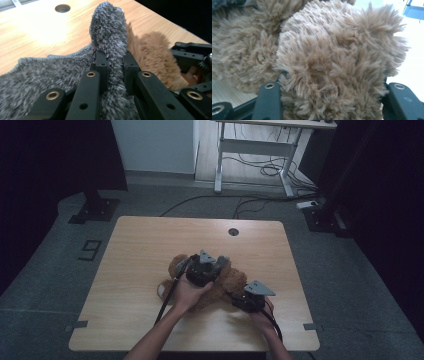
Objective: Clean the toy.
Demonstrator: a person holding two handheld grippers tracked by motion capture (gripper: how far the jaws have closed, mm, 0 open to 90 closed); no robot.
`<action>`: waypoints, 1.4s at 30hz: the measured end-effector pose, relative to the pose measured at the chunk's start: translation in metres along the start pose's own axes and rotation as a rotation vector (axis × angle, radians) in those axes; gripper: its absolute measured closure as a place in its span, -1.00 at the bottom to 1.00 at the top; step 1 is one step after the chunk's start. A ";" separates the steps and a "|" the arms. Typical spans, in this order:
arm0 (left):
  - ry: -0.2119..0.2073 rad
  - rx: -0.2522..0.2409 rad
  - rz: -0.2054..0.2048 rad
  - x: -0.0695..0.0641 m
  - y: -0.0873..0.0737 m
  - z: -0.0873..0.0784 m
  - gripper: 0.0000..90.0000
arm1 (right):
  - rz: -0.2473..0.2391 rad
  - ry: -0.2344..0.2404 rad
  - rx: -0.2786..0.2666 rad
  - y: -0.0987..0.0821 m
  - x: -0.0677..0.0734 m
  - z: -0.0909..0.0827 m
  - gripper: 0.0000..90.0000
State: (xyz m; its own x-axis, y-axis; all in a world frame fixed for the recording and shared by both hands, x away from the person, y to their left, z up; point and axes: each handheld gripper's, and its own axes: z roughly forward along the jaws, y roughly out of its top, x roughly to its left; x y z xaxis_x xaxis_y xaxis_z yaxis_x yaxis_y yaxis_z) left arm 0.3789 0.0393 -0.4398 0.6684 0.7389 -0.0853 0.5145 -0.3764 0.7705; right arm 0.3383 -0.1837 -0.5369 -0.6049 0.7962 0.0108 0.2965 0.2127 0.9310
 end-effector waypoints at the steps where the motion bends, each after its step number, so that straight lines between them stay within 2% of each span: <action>1: 0.009 0.003 0.001 0.005 -0.003 -0.002 0.75 | -0.003 -0.001 -0.002 0.000 0.001 0.000 -0.08; 4: 0.050 -0.007 -0.020 0.027 -0.016 -0.017 0.75 | -0.008 0.001 -0.005 0.001 0.002 0.001 -0.08; 7: 0.114 -0.019 -0.036 0.045 -0.023 -0.036 0.75 | -0.008 0.000 -0.004 0.001 0.002 0.001 -0.08; 9: 0.120 -0.039 -0.072 0.054 -0.026 -0.047 0.75 | 0.000 0.001 -0.004 0.001 0.001 0.001 -0.08; 10: 0.111 -0.054 -0.084 0.055 -0.026 -0.052 0.75 | 0.002 0.001 -0.006 0.001 0.001 0.001 -0.08; 11: 0.102 -0.070 -0.079 0.052 -0.024 -0.055 0.75 | 0.003 0.002 -0.007 0.001 0.001 0.001 -0.08; 12: 0.092 -0.087 -0.069 0.047 -0.021 -0.058 0.75 | 0.006 0.002 -0.005 0.001 0.000 0.001 -0.08; 14: 0.041 -0.128 -0.051 0.032 -0.011 -0.061 0.75 | 0.006 0.001 -0.005 0.001 0.000 0.002 -0.08; 18: -0.051 -0.166 0.051 -0.015 0.016 -0.056 0.75 | 0.009 0.001 -0.004 0.001 0.001 0.001 -0.08; 20: -0.067 -0.160 0.109 -0.040 0.028 -0.045 0.75 | 0.010 0.001 -0.005 0.001 0.000 0.001 -0.08; 22: -0.062 -0.130 0.149 -0.059 0.037 -0.027 0.75 | 0.008 -0.001 -0.007 0.001 0.000 0.001 -0.09; 25: -0.087 -0.055 0.128 -0.068 0.043 0.009 0.75 | 0.007 -0.005 -0.008 0.000 0.001 0.000 -0.09; 28: -0.071 0.032 0.101 -0.061 0.035 0.039 0.75 | 0.012 0.001 -0.008 0.000 0.000 0.000 -0.09; 29: -0.072 0.036 0.093 -0.057 0.032 0.044 0.75 | 0.011 0.002 -0.008 0.000 0.000 0.000 -0.09; 30: -0.083 0.021 0.068 -0.053 0.027 0.045 0.75 | 0.009 0.002 -0.005 0.000 0.000 0.000 -0.09; 31: -0.092 0.006 0.048 -0.047 0.023 0.043 0.75 | 0.008 0.000 -0.003 -0.001 0.000 0.000 -0.09; 32: -0.077 0.003 0.053 -0.044 0.022 0.039 0.75 | 0.003 0.000 -0.005 -0.001 0.000 0.001 -0.09; 34: -0.024 0.009 0.088 -0.038 0.017 0.029 0.75 | 0.002 -0.002 -0.002 0.000 0.000 0.001 -0.09; 35: -0.011 0.007 0.086 -0.032 0.013 0.024 0.76 | 0.005 -0.002 -0.003 0.000 0.000 0.001 -0.09; 36: -0.005 0.006 0.075 -0.025 0.010 0.019 0.76 | 0.008 -0.002 -0.005 0.000 0.000 0.001 -0.09; 39: -0.026 -0.025 0.006 -0.002 0.000 -0.001 0.76 | 0.006 -0.006 -0.009 0.001 0.002 0.001 -0.10; 42: 0.003 -0.048 -0.002 0.011 -0.004 -0.019 0.75 | 0.010 -0.009 -0.011 0.001 0.002 0.002 -0.10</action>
State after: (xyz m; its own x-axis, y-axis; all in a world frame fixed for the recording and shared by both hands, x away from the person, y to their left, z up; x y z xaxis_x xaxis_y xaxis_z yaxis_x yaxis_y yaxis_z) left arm 0.3741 0.0592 -0.4318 0.6658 0.7413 -0.0848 0.4894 -0.3481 0.7995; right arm 0.3390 -0.1808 -0.5364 -0.5952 0.8034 0.0171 0.2945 0.1983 0.9348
